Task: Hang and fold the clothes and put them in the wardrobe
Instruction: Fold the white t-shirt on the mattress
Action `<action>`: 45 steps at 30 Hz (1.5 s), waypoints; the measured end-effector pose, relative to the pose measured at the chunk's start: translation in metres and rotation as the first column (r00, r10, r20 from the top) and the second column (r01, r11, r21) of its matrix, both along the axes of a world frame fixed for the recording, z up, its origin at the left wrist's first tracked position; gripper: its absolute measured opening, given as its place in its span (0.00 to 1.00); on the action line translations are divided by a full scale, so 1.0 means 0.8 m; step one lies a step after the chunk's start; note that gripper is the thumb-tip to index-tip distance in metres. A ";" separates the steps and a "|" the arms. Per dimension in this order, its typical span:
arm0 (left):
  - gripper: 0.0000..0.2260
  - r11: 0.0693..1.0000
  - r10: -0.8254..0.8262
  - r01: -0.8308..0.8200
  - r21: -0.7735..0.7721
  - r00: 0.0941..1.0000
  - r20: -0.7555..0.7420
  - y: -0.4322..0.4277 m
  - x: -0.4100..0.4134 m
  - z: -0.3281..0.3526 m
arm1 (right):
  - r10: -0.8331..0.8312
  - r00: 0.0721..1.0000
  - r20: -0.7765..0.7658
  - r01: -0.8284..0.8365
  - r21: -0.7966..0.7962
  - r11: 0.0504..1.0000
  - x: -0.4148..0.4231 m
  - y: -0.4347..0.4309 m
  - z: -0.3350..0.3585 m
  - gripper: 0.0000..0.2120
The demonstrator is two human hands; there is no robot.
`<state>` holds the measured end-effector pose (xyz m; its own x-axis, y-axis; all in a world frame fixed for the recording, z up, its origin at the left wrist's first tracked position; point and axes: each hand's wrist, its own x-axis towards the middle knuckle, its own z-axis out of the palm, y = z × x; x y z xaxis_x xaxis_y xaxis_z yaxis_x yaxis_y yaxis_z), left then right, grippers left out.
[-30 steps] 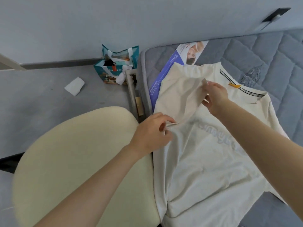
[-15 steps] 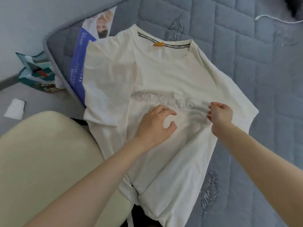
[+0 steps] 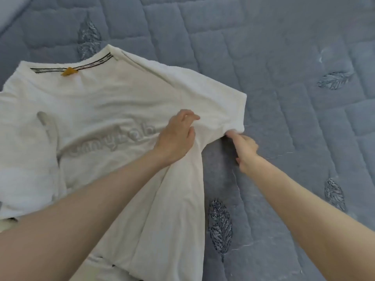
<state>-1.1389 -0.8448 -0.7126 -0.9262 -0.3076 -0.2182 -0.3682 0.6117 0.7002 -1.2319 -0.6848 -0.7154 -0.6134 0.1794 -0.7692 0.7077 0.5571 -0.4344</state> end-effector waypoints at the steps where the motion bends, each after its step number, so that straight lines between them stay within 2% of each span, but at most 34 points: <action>1: 0.16 1.000 0.007 -0.007 -0.017 1.000 -0.015 0.001 -0.023 0.000 | 0.031 1.000 0.008 -0.030 -0.040 0.999 0.000 0.001 -0.001 0.20; 4: 0.17 0.999 0.003 -0.005 -0.049 0.999 -0.041 0.001 -0.091 -0.003 | -0.013 0.999 0.049 0.020 -0.125 0.992 -0.006 0.007 -0.009 0.23; 7: 0.19 0.993 -0.079 0.083 -0.082 0.995 0.059 0.004 -0.147 -0.019 | -0.128 0.989 0.073 0.135 -0.116 0.984 -0.006 0.016 -0.016 0.27; 9: 0.21 0.988 -0.102 0.116 -0.101 0.985 0.139 0.011 -0.172 -0.031 | -0.054 0.997 0.056 0.062 -0.147 0.987 -0.001 0.019 -0.018 0.22; 10: 0.22 0.985 -0.098 0.117 -0.123 0.984 0.149 0.015 -0.179 -0.036 | -0.019 0.999 0.046 0.027 -0.177 0.984 0.001 0.016 -0.016 0.22; 13: 0.20 0.988 -0.051 0.063 -0.142 0.995 0.081 0.025 -0.188 -0.048 | -0.012 0.999 0.038 0.018 -0.166 0.986 0.000 0.005 -0.014 0.27; 18: 0.09 0.998 0.032 -0.034 -0.056 0.999 -0.041 0.013 -0.176 -0.046 | -0.170 0.984 0.042 0.175 -0.209 0.962 -0.011 0.004 -0.018 0.16; 22: 0.05 0.994 0.077 -0.067 0.087 0.991 -0.112 -0.004 -0.159 -0.022 | -0.195 0.980 -0.030 0.176 -0.315 0.933 -0.002 0.011 0.001 0.18; 26: 0.03 0.977 0.153 -0.123 0.174 0.974 -0.169 -0.031 -0.124 0.007 | -0.086 0.980 -0.179 -0.004 -0.451 0.892 0.021 -0.013 0.041 0.05; 29: 0.01 0.946 0.293 -0.256 0.201 0.939 -0.183 -0.065 -0.087 0.026 | 0.054 0.944 -0.325 -0.212 -0.474 0.855 0.046 -0.051 0.063 0.10; 31: 0.04 0.901 0.404 -0.365 0.234 0.903 -0.148 -0.095 -0.056 0.033 | 0.194 0.901 -0.388 -0.361 -0.425 0.830 0.067 -0.079 0.069 0.13; 34: 0.02 0.821 0.530 -0.507 0.262 0.848 -0.019 -0.137 0.004 0.033 | 0.517 0.809 -0.279 -0.588 -0.372 0.718 0.097 -0.112 0.070 0.09; 36: 0.05 0.783 0.579 -0.572 0.245 0.814 0.051 -0.162 0.050 0.029 | 0.721 0.659 -0.215 -0.746 -0.308 0.590 0.111 -0.124 0.066 0.10; 37: 0.06 0.769 0.601 -0.598 0.225 0.797 0.067 -0.173 0.072 0.027 | 0.762 0.604 -0.233 -0.794 -0.248 0.554 0.115 -0.129 0.066 0.10; 38: 0.07 0.758 0.623 -0.623 0.195 0.779 0.067 -0.184 0.093 0.027 | 0.760 0.589 -0.277 -0.808 -0.180 0.561 0.117 -0.134 0.066 0.09; 41: 0.08 0.743 0.666 -0.668 0.044 0.744 0.054 -0.211 0.150 0.025 | 0.664 0.610 -0.432 -0.747 -0.033 0.664 0.117 -0.151 0.066 0.07; 42: 0.09 0.744 0.668 -0.668 -0.016 0.742 0.061 -0.217 0.165 0.023 | 0.661 0.586 -0.469 -0.746 0.006 0.666 0.115 -0.159 0.065 0.07; 45: 0.19 0.703 0.711 -0.688 -0.182 0.688 0.147 -0.226 0.197 0.020 | 0.744 0.436 -0.507 -0.818 0.121 0.562 0.109 -0.190 0.052 0.10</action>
<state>-0.9813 -1.0258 -0.6964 -0.3748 -0.8799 -0.2920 -0.8365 0.1852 0.5157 -1.1443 -0.8372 -0.6736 -0.7023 -0.6340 -0.3237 -0.3104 0.6819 -0.6623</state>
